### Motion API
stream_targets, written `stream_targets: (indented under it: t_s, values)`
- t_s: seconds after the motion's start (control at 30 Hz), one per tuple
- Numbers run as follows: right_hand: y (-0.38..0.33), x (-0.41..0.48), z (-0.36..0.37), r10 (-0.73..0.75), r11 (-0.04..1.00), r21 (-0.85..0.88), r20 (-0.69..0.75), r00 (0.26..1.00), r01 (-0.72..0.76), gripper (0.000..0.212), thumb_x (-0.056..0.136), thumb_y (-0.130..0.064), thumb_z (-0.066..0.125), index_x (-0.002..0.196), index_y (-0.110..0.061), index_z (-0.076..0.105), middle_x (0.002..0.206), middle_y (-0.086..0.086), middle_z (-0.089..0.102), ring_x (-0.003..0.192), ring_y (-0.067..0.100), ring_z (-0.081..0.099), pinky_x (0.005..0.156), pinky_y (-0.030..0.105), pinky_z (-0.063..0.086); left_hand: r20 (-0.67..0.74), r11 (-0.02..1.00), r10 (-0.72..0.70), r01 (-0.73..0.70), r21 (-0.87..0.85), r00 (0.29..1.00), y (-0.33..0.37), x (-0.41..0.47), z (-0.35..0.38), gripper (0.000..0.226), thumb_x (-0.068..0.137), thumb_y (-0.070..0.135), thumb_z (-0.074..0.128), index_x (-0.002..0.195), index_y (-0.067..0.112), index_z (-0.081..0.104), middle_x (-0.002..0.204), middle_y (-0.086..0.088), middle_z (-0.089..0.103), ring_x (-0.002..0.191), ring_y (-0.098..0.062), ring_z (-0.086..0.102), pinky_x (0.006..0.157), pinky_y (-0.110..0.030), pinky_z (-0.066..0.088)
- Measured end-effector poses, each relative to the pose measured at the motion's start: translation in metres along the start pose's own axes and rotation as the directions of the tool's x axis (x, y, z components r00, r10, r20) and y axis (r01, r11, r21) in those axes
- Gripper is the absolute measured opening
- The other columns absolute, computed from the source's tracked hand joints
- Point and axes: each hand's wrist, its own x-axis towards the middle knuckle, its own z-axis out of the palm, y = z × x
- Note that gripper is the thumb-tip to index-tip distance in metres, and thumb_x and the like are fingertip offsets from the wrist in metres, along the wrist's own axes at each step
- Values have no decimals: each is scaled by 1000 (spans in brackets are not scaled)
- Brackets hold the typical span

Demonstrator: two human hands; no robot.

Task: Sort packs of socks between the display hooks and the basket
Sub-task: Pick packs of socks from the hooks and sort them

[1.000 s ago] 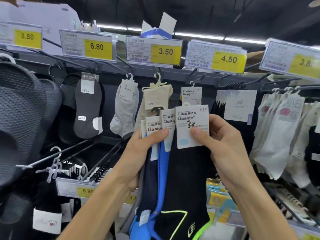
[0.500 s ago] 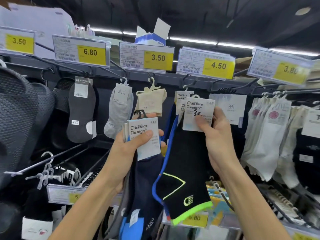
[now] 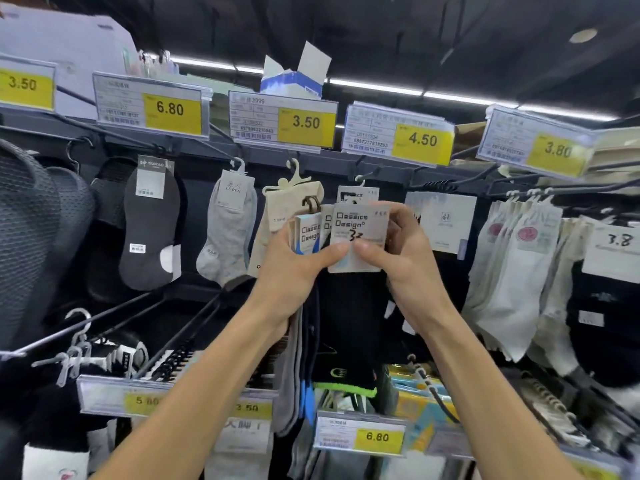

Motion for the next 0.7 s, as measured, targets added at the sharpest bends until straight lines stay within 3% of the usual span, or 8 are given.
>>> stream_targets:
  t_s: [0.07, 0.17, 0.3, 0.37, 0.5, 0.7]
  values:
    - [-3, 0, -4, 4, 999, -49, -23, 1000, -5, 39, 78, -18, 74, 109, -36, 59, 102, -13, 72, 100, 9, 68, 82, 25, 55, 25, 999, 34, -34, 22, 999, -1, 6, 2, 34, 85, 1, 74, 111, 20, 66, 99, 12, 78, 95, -6, 73, 77, -15, 56]
    - [-13, 6, -11, -88, 983, -170, -80, 993, 73, 20, 90, -26, 69, 108, -34, 66, 103, -19, 69, 95, 0, 66, 79, 21, 55, 43, 997, 58, -61, 56, 997, -4, 13, 5, 34, 83, 2, 76, 106, 26, 67, 96, 12, 78, 93, -5, 74, 75, -13, 55]
    - [-21, 17, -18, -72, 968, -247, -105, 992, 44, 3, 88, -30, 72, 91, -28, 73, 95, -8, 74, 94, 14, 70, 83, 31, 58, 52, 992, 80, -84, 89, 995, -8, 21, 6, 36, 82, 4, 78, 102, 31, 68, 96, 12, 78, 92, -6, 74, 74, -14, 56]
    - [-22, 21, -23, 15, 976, -216, -77, 997, -32, 3, 89, -25, 73, 87, -23, 73, 93, 0, 75, 95, 22, 71, 86, 40, 59, 68, 991, 74, -81, 109, 995, -8, 25, 6, 38, 82, 3, 78, 99, 35, 68, 93, 15, 78, 90, -3, 74, 72, -12, 55]
    - [-24, 28, -27, 127, 984, -122, -20, 992, -128, 14, 94, -18, 66, 80, -21, 67, 87, 0, 73, 89, 16, 71, 81, 38, 53, 97, 983, 18, -35, 179, 995, -9, 33, 7, 39, 80, 4, 80, 93, 39, 67, 83, 26, 75, 82, 8, 71, 65, -5, 51]
    - [-10, 44, -17, 198, 980, 59, -213, 957, -190, 16, 93, -11, 63, 79, -17, 66, 90, 3, 73, 86, 18, 68, 76, 37, 57, 70, 980, -67, 52, 194, 995, -15, 46, 9, 27, 81, 10, 79, 89, 34, 70, 81, 26, 75, 80, 7, 71, 67, -9, 53]
